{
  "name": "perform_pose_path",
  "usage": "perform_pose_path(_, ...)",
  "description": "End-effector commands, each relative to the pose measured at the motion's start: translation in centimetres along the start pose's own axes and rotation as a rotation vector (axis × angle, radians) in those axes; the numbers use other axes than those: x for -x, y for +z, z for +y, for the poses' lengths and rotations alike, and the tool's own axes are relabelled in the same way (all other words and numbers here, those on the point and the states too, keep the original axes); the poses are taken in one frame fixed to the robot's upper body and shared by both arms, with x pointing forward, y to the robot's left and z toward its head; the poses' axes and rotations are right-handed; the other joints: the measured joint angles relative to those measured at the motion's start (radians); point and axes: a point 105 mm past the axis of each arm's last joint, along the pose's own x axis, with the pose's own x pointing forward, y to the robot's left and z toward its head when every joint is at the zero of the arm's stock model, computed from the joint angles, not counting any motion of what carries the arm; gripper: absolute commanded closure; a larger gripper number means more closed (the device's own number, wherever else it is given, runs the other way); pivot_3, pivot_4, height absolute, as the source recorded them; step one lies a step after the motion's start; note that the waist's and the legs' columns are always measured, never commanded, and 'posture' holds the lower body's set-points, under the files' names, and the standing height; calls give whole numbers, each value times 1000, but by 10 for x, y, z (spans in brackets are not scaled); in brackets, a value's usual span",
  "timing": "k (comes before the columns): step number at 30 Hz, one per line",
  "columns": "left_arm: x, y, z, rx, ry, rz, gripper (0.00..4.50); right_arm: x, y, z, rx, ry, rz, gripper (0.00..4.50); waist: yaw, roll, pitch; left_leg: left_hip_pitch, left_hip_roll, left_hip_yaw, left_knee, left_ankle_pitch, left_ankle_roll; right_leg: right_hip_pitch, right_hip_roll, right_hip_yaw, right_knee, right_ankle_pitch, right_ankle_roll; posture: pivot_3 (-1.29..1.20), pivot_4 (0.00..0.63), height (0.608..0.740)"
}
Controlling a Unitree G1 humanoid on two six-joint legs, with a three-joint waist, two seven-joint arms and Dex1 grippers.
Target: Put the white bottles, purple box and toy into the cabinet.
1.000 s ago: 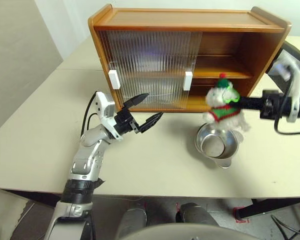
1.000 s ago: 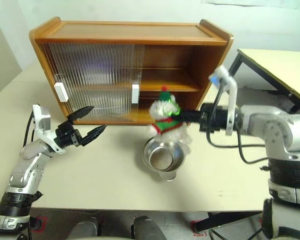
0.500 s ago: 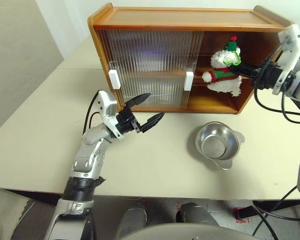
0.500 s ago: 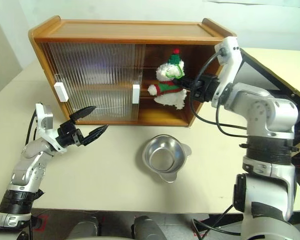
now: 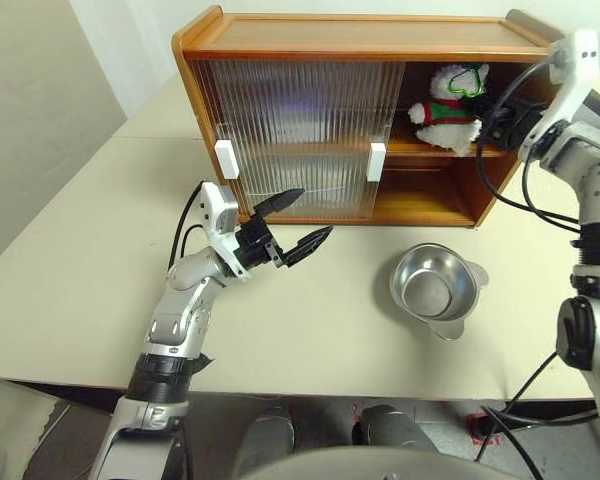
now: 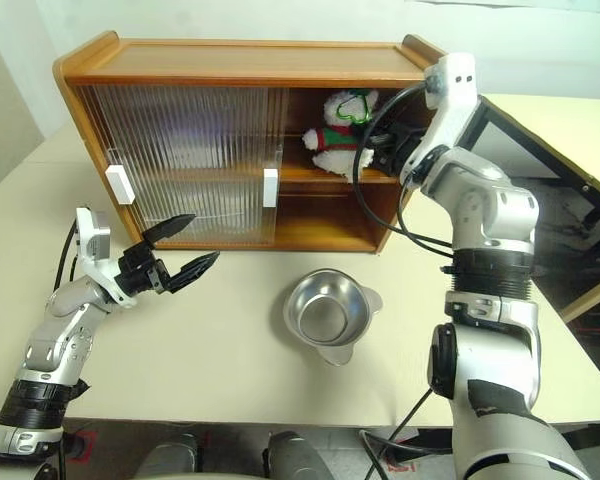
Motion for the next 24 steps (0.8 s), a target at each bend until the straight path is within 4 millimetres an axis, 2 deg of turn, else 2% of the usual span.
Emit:
perform_pose_path(1,1,-1,0,2,1,10,0,-7,5,0,25,3,-41,4486,0,0,0,0,0,0,-1,0,0,0,0,0,0,0,0,-92,0,740)
perform_pose_path(5,1,-2,0,-1,6,12,0,-13,3,-3,55,-26,-53,4486,0,0,0,0,0,0,-4,0,0,-1,0,0,0,0,0,-92,0,740)
perform_pose_path(6,1,-3,0,0,6,15,0,-14,2,-3,69,-20,-45,4236,0,0,0,0,0,0,-4,0,0,-2,0,0,0,0,0,-92,0,740)
perform_pose_path(9,1,-4,-2,1,1,20,0,-14,5,-3,85,-12,-55,3342,0,0,0,0,0,1,-6,0,0,-2,0,0,0,-1,0,-84,0,740)
perform_pose_path(18,0,-5,0,-1,11,21,0,-8,13,-7,132,2,-58,13,1,0,0,0,0,0,-6,0,0,-1,0,0,0,-1,1,-86,0,740)
perform_pose_path(24,0,-5,0,1,7,23,0,1,13,-10,159,27,-22,13,1,0,0,1,0,1,-5,0,-1,0,0,0,0,-1,1,-93,0,740)
